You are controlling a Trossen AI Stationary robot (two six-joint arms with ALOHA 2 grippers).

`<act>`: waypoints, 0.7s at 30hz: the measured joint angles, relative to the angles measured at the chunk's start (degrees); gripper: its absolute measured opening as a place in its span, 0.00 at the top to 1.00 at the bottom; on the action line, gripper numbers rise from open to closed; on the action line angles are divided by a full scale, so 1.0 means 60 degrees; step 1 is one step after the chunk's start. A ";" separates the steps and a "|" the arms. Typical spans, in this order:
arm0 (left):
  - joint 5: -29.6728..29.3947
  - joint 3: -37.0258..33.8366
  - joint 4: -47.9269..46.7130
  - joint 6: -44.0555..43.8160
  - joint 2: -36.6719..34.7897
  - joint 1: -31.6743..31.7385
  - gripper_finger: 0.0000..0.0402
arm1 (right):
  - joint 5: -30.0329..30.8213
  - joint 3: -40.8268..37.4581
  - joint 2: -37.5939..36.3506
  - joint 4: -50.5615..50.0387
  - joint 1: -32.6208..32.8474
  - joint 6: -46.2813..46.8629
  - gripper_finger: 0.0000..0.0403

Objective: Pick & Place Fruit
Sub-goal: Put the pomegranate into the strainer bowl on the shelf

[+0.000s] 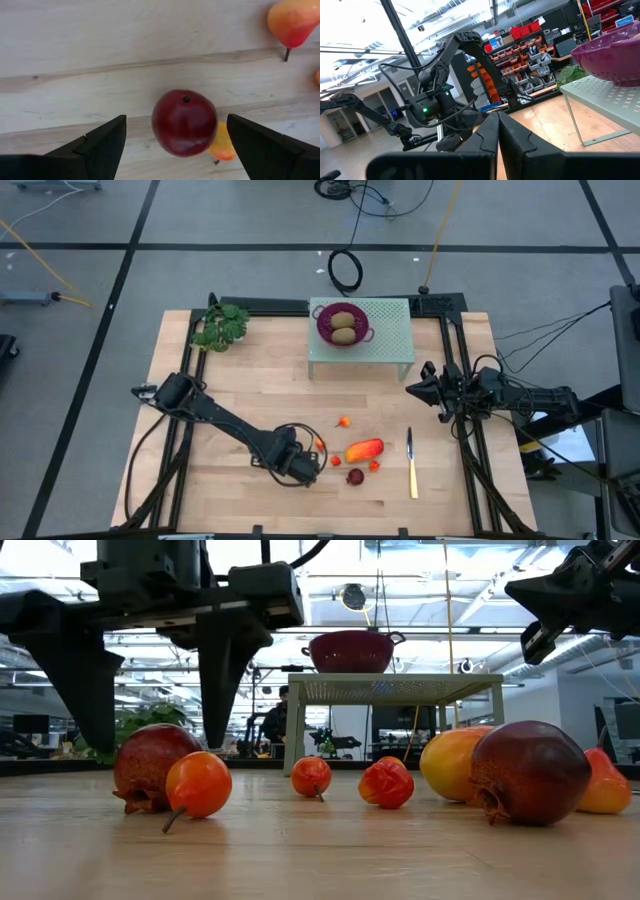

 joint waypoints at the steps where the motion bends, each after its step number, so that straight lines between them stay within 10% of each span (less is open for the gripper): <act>1: 0.0002 -0.0061 0.0076 -0.0127 0.0000 0.0006 0.14 | 0.0000 0.0001 -0.0001 -0.0003 -0.0004 0.0000 0.99; 21: 0.0378 -0.0731 0.0808 -0.0399 0.0000 0.0229 0.16 | 0.0001 0.0000 0.0000 -0.0004 -0.0002 -0.0029 0.99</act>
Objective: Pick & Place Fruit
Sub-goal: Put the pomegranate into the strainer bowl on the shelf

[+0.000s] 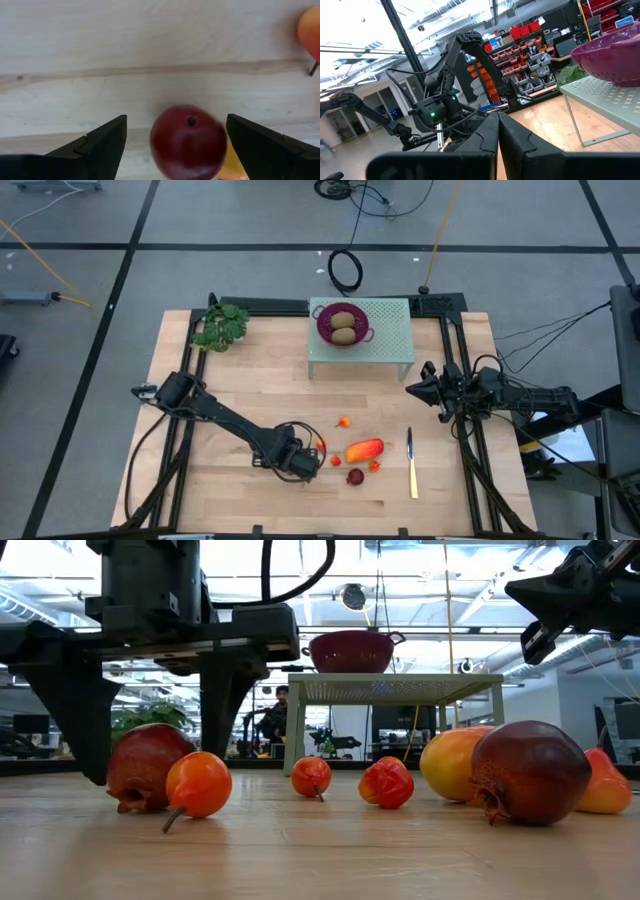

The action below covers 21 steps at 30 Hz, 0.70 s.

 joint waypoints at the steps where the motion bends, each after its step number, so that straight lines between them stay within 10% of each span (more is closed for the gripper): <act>1: 0.0043 0.0003 0.0000 0.0000 0.0000 0.0000 0.17 | -0.0001 -0.0002 -0.0001 0.0000 0.0001 0.0000 0.99; 21: 0.0112 0.0004 0.0454 0.0320 0.0000 -0.0073 0.33 | 0.0005 -0.0001 0.0000 0.0000 -0.0001 -0.0076 0.99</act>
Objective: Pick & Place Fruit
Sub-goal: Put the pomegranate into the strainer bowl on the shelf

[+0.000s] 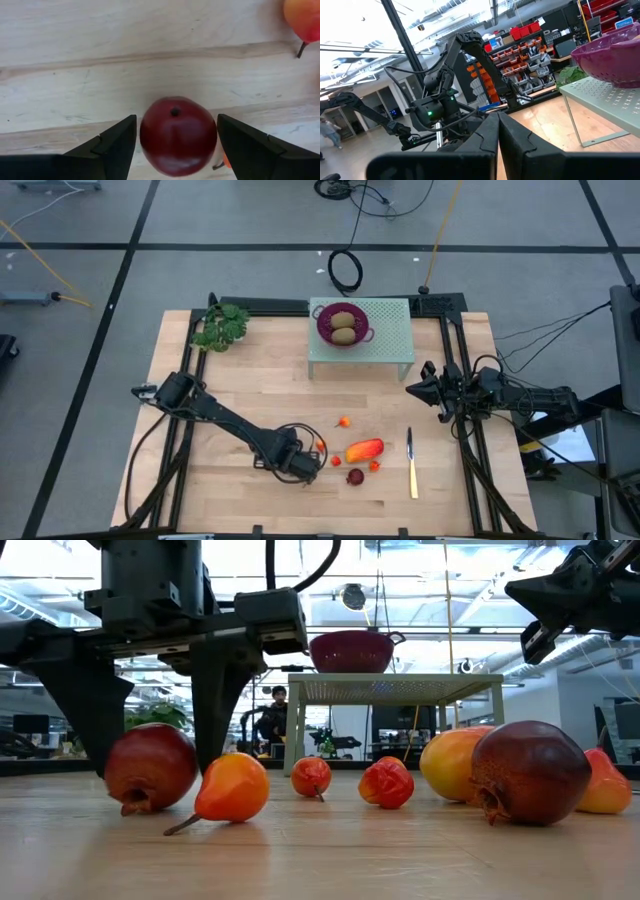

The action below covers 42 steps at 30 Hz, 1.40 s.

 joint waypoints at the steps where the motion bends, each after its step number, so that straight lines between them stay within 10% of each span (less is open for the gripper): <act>1: 0.0059 0.0000 0.0002 0.0010 0.0000 0.0000 0.33 | 0.0001 0.0000 0.0001 0.0000 0.0003 0.0001 0.99; 34: 0.0163 0.0011 0.0257 -0.0046 0.0295 -0.0124 0.33 | 0.0497 -0.0001 0.0003 -0.0025 0.0003 0.0039 0.99; 42: 0.0156 0.0011 0.0266 -0.0017 0.0295 -0.0124 0.50 | 0.0497 0.0001 0.0003 -0.0025 0.0000 0.0039 0.99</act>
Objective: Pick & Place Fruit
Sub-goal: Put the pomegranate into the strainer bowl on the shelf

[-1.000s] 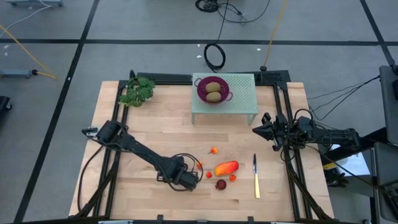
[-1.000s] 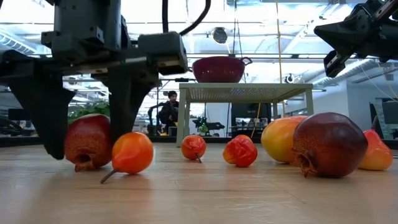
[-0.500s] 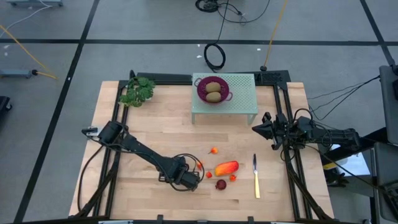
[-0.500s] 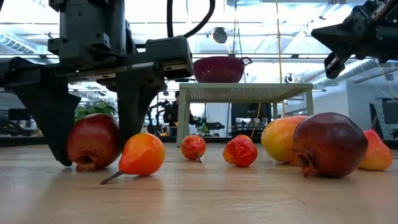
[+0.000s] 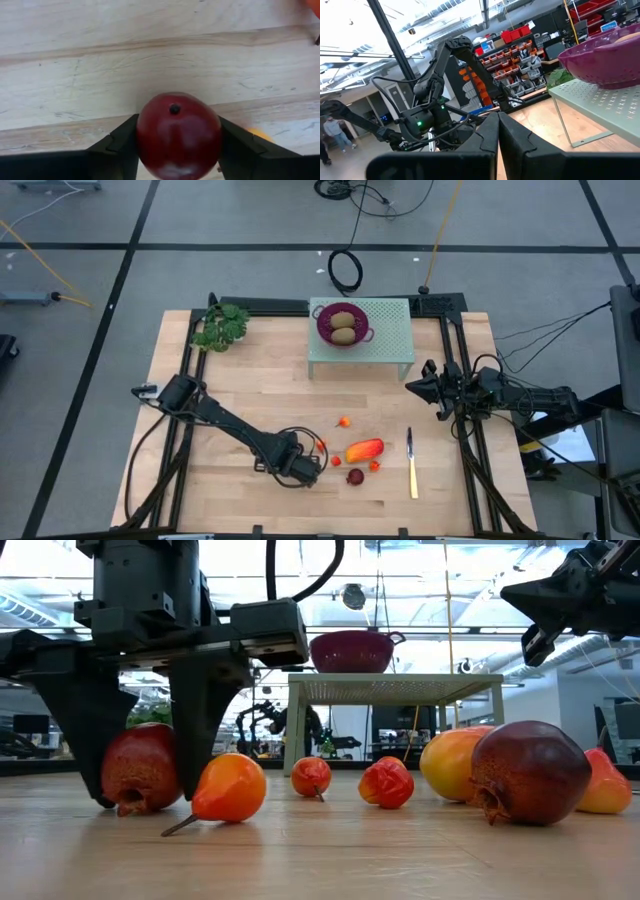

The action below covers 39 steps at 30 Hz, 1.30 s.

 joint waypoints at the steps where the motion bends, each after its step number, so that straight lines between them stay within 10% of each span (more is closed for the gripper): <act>1: 0.0000 0.0000 0.0002 0.0013 -0.0003 0.0000 0.52 | 0.0000 0.0000 0.0000 0.0000 0.0002 -0.0001 0.99; 25: -0.0001 0.0157 -0.0012 -0.0045 -0.0078 0.0018 0.50 | 0.0002 -0.0002 0.0000 -0.0004 0.0002 -0.0004 0.99; 39: -0.3354 0.0160 0.0027 0.0147 -0.1751 0.0231 0.51 | 0.0027 0.0001 -0.0004 -0.0018 0.0003 -0.0005 0.99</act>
